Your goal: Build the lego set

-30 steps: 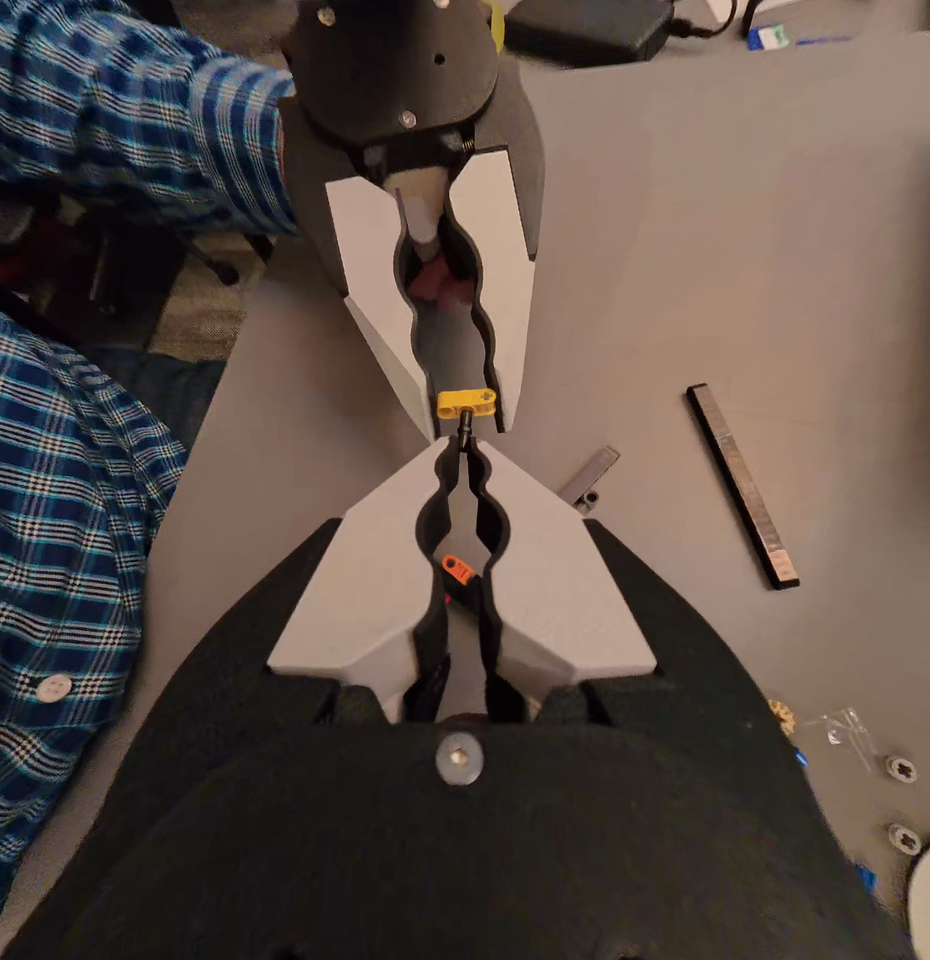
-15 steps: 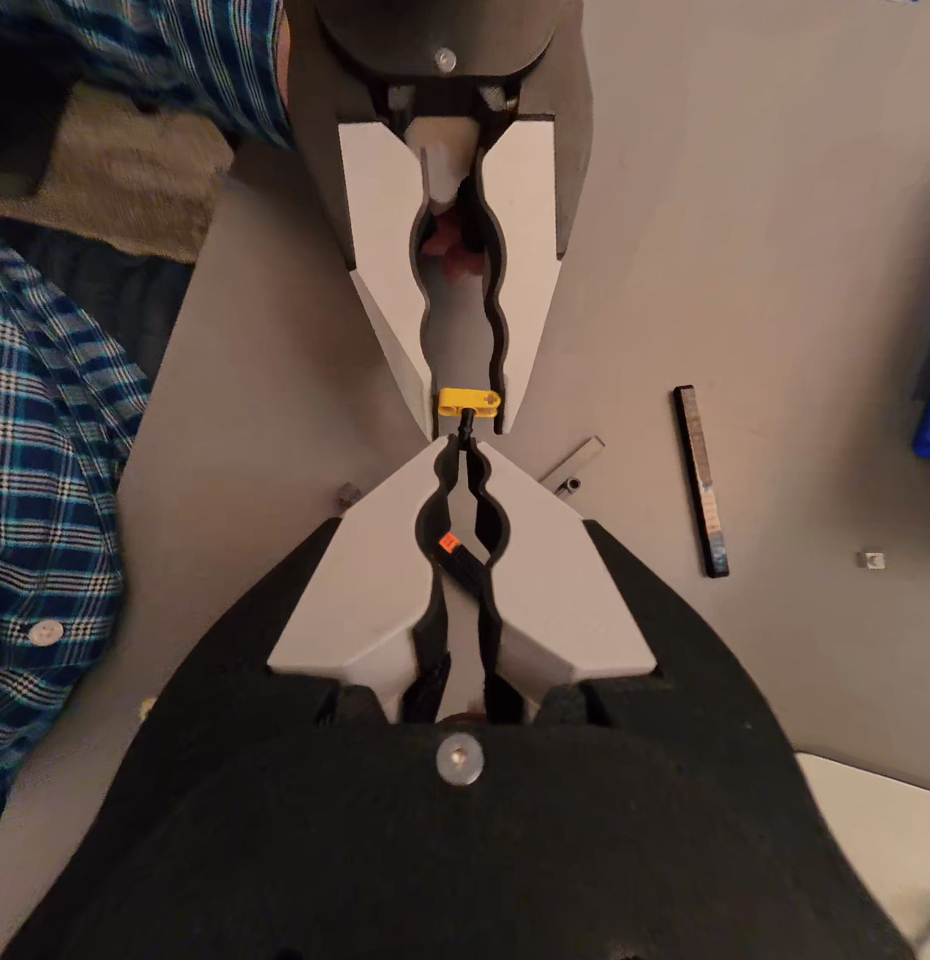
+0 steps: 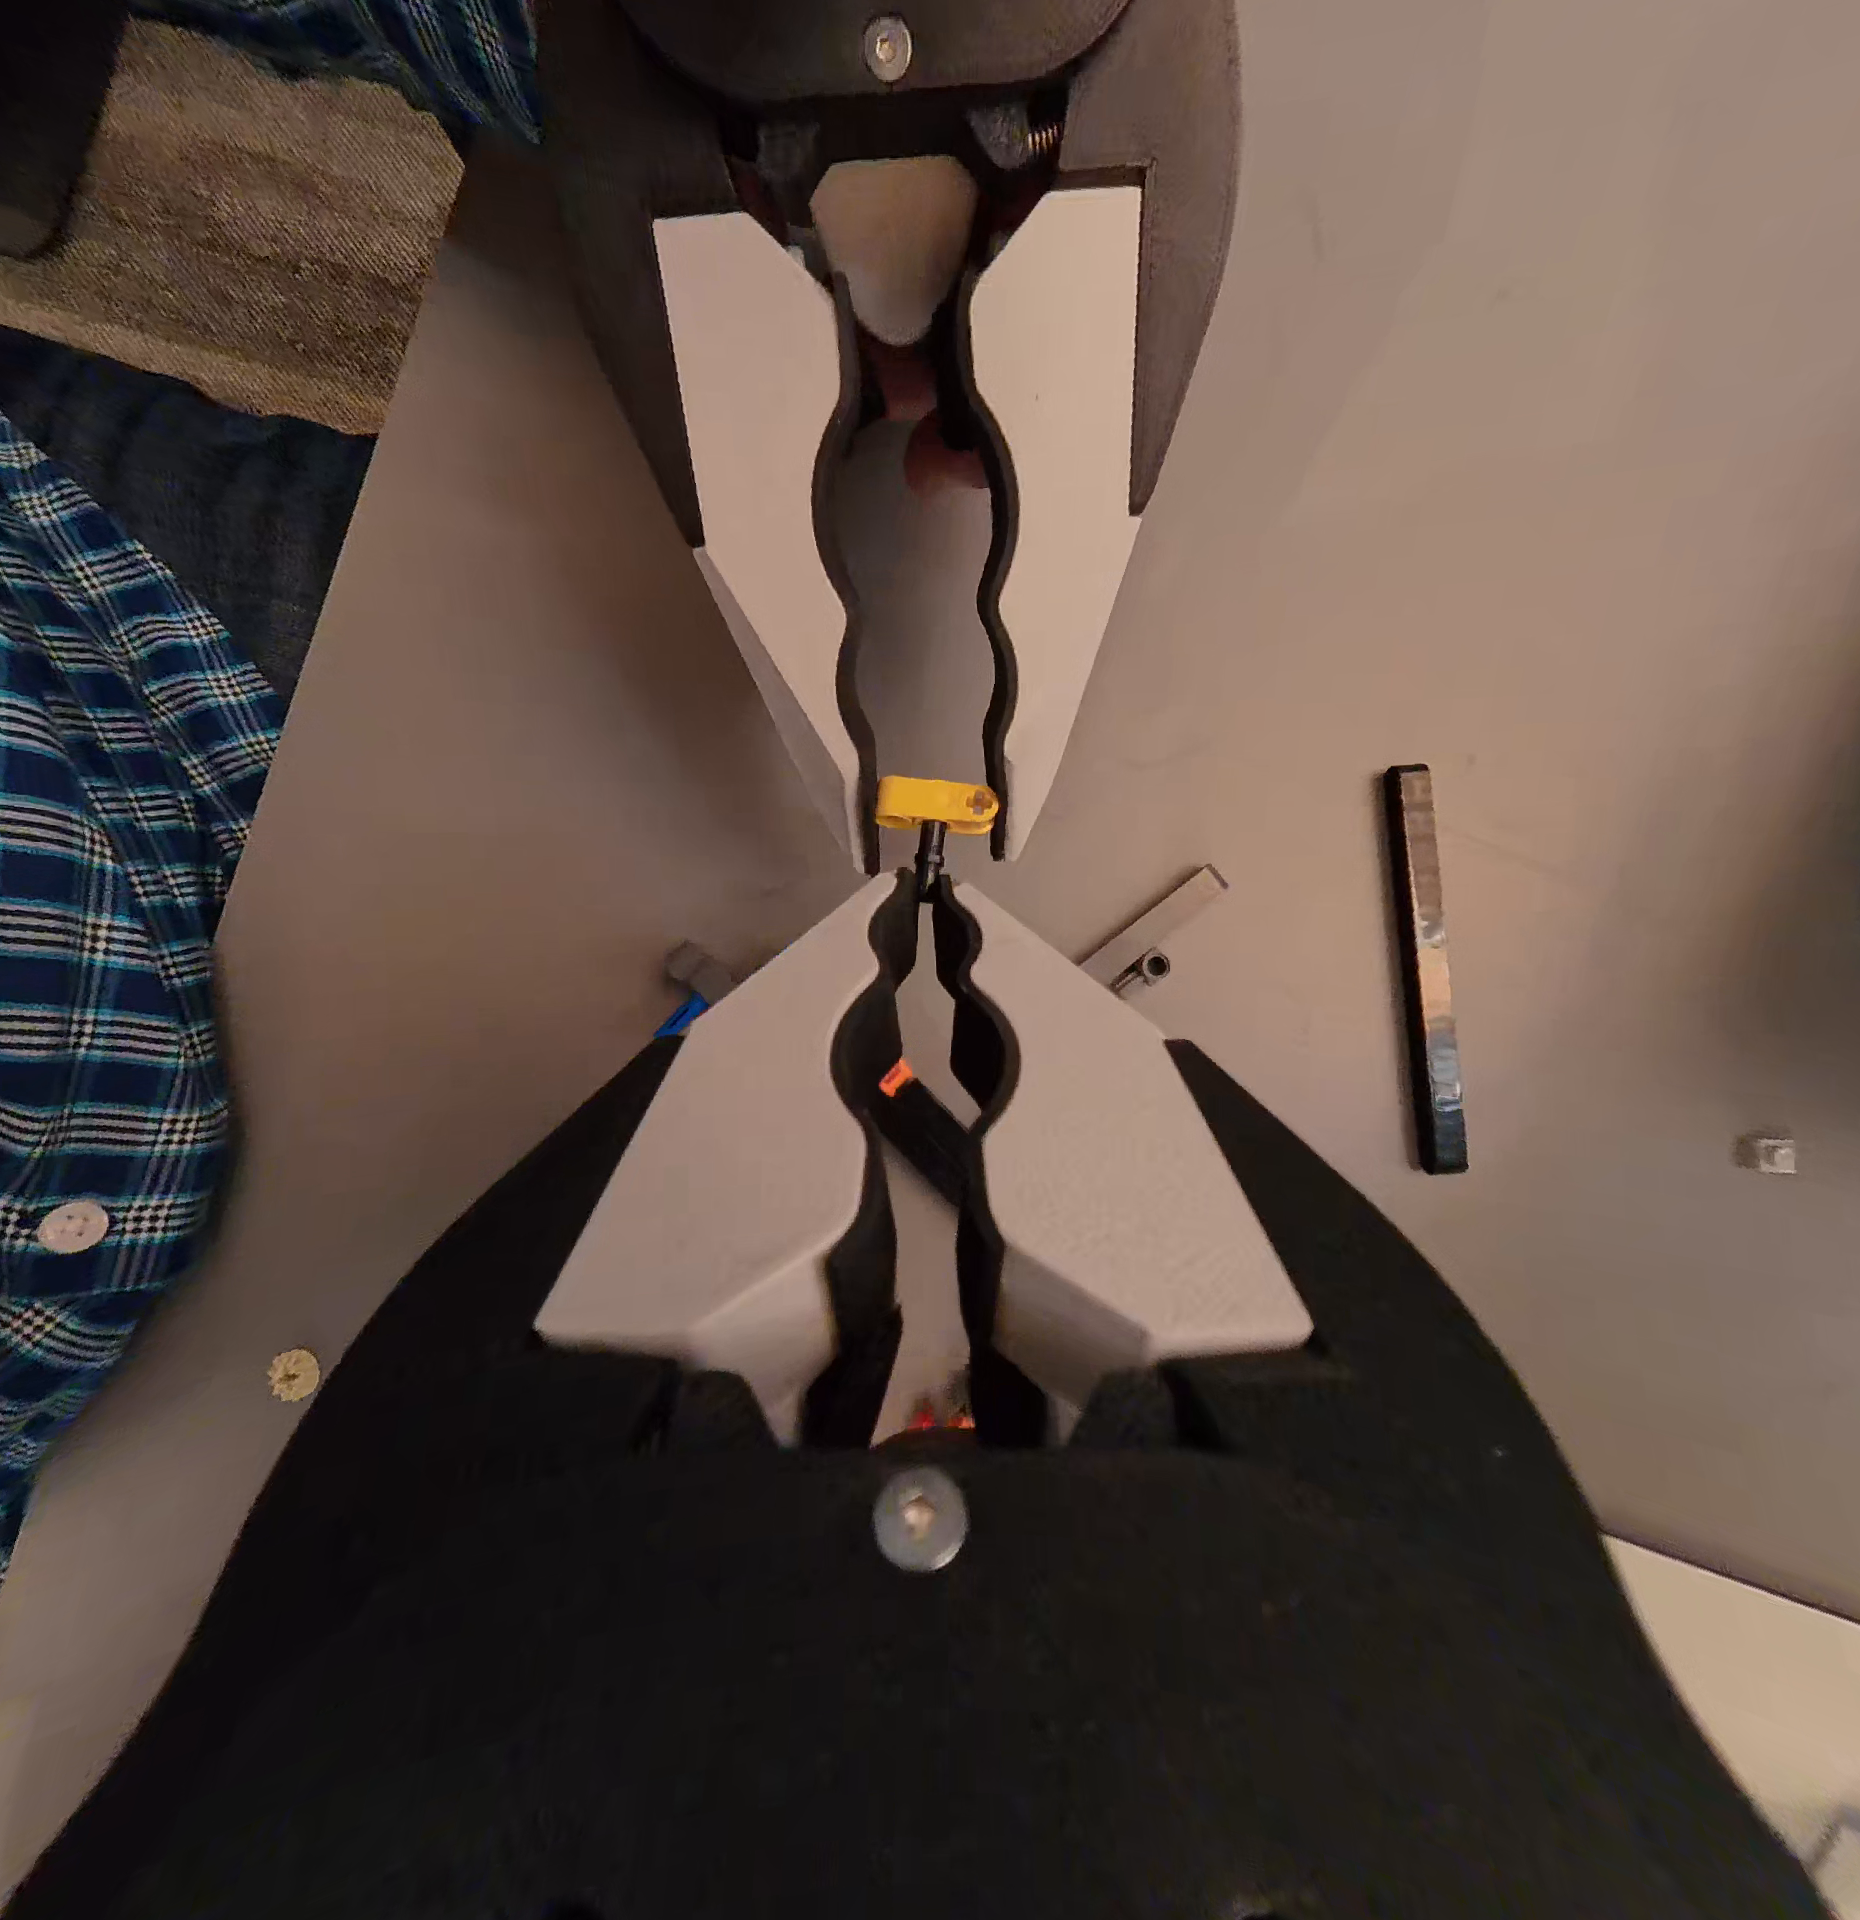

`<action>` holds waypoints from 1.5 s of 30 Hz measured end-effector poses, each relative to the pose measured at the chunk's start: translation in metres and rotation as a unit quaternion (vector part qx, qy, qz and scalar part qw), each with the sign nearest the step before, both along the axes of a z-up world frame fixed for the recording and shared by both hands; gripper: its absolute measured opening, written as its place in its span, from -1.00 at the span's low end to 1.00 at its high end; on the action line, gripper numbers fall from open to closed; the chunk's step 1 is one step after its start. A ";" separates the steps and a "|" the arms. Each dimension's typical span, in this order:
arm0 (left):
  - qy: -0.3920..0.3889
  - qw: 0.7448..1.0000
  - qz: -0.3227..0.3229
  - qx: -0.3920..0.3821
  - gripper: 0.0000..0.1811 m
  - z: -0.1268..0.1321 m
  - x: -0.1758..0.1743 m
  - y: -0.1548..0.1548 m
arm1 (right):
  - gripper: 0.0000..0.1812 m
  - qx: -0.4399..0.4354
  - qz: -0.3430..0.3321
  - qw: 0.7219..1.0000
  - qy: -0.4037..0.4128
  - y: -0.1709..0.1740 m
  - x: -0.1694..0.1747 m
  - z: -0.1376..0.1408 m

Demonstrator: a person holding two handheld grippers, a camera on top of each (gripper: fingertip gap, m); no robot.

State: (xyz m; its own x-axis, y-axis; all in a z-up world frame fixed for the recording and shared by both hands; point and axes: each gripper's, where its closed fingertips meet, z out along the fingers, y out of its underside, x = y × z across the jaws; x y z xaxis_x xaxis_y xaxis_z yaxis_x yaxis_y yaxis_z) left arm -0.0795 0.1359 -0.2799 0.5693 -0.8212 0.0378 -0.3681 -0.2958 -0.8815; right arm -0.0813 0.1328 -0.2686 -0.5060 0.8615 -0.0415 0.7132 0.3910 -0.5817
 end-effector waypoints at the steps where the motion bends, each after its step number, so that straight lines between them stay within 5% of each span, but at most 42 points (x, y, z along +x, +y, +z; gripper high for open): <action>1: -0.001 1.000 0.002 0.003 -0.76 0.000 0.000 0.000 | -1.00 -0.003 -0.003 1.000 0.002 0.000 0.000 0.000; 12: 0.035 0.999 -0.002 0.002 -0.76 -0.007 -0.002 -0.002 | -1.00 -0.010 -0.016 1.000 0.004 -0.002 -0.002 -0.009; 21: 0.122 0.990 -0.006 -0.066 -0.76 -0.046 -0.008 -0.007 | -1.00 -0.014 -0.029 0.999 -0.014 -0.004 -0.004 -0.044; 34: 0.143 0.987 0.018 -0.077 -0.53 -0.045 -0.021 -0.008 | -0.99 -0.005 -0.038 0.999 -0.024 -0.001 -0.004 -0.057; 45: 0.161 0.987 0.029 -0.001 -0.76 -0.018 -0.009 0.000 | -0.99 -0.087 -0.071 0.994 0.016 -0.004 -0.006 -0.032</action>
State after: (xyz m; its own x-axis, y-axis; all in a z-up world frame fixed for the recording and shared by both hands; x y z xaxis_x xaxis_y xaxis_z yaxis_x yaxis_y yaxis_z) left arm -0.0888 0.1361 -0.2978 0.5986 -0.7867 -0.1509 -0.6106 -0.3262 -0.7216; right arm -0.0871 0.1284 -0.3003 -0.3842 0.9052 -0.1815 0.7335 0.1798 -0.6555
